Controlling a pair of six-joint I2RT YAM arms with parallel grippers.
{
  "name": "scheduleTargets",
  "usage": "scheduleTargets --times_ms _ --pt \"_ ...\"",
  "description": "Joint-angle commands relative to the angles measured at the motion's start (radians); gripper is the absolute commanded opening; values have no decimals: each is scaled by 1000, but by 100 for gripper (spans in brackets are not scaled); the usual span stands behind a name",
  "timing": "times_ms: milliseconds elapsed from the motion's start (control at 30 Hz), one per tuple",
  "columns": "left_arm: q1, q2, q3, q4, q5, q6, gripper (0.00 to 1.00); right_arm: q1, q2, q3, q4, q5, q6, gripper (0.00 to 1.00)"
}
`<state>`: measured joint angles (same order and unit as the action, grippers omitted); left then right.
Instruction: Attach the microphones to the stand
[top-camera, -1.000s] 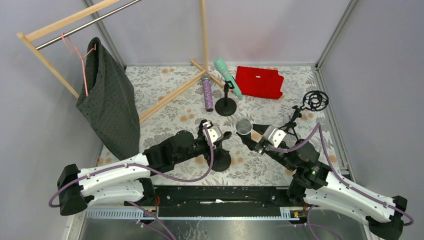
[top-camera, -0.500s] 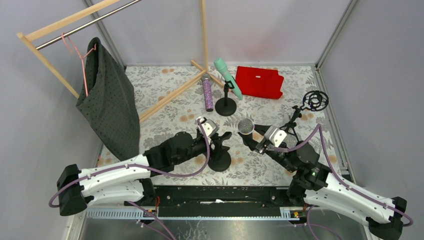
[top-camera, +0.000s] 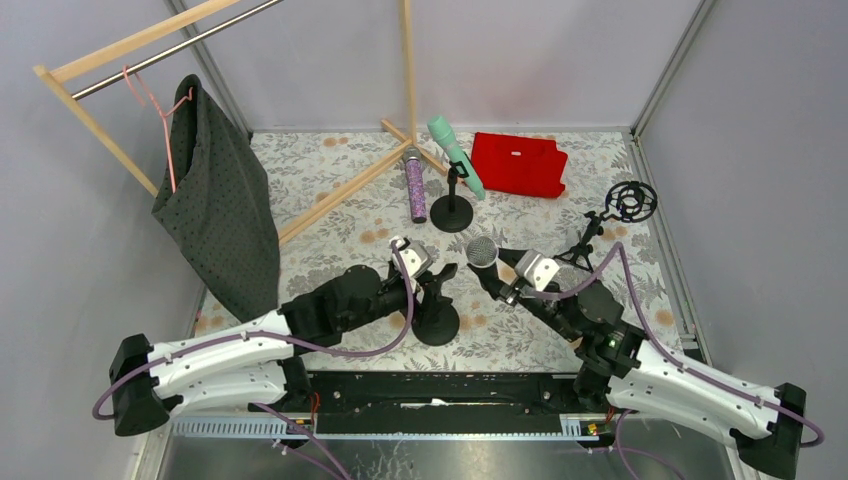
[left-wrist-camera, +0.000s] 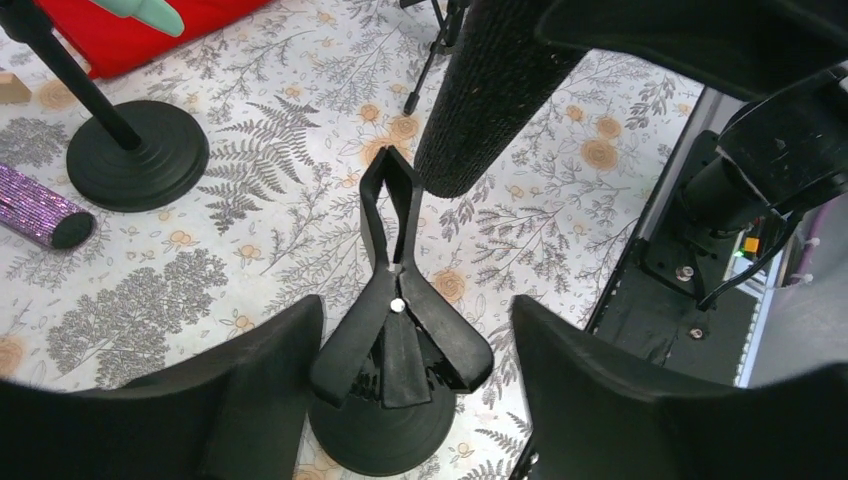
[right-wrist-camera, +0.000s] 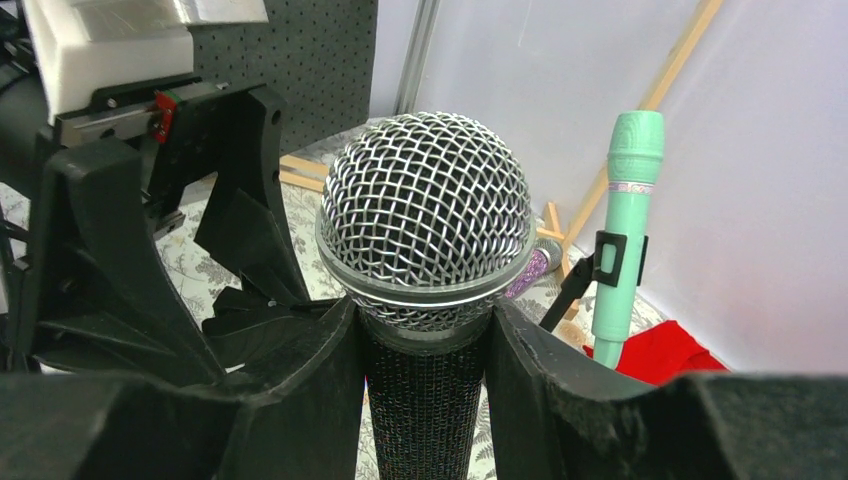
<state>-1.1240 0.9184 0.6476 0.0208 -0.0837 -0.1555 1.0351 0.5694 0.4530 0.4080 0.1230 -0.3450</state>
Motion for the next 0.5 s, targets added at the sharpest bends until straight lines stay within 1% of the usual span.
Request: scheduleTargets --times_ms 0,33,267,300,367,467 --pt "-3 -33 -2 9 23 -11 77 5 58 63 104 1 -20 0" --pt "-3 -38 -2 6 25 -8 78 5 70 67 111 -5 -20 0" --pt "-3 -57 8 -19 14 -21 76 5 114 78 158 -23 -16 0" --pt "-3 -61 8 -46 10 -23 75 5 118 78 161 -23 -16 0" --pt "-3 -68 9 -73 -8 -29 75 5 119 78 163 -27 -15 0" --pt "-3 -81 7 -110 -74 -39 75 5 118 74 164 -28 -13 0"
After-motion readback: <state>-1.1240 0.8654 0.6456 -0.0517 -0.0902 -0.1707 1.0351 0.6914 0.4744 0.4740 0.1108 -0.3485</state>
